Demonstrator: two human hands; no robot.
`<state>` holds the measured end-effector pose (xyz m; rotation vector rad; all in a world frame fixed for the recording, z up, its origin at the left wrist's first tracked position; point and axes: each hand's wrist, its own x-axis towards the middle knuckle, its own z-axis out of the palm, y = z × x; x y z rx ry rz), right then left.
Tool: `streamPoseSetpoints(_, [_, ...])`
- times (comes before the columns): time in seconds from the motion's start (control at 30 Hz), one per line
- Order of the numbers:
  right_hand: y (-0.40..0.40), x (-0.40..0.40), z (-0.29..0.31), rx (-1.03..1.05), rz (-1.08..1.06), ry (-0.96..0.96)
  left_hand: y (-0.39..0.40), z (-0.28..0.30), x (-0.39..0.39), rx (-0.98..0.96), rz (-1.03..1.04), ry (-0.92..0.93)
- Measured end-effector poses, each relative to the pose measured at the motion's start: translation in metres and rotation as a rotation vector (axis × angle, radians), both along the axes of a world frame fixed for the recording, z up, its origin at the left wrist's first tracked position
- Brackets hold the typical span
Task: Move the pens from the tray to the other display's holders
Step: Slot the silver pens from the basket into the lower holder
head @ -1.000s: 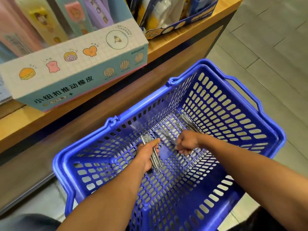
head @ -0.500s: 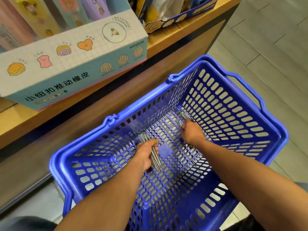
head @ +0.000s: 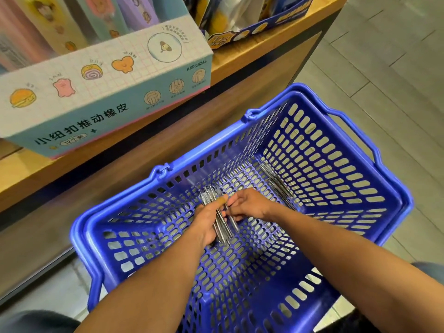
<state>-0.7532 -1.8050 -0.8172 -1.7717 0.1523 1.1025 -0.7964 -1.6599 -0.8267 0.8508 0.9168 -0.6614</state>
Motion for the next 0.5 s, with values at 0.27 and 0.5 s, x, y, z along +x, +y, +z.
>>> streamPoseSetpoints(0.27, [0.001,0.003,0.003,0.087,-0.007,0.076,-0.001,-0.001,0.000,0.037,-0.023,0.019])
streamPoseSetpoints(0.5, [-0.071,0.015,-0.007,-1.001,0.081,-0.337,-0.003,-0.008,-0.001,0.137,-0.079,0.087])
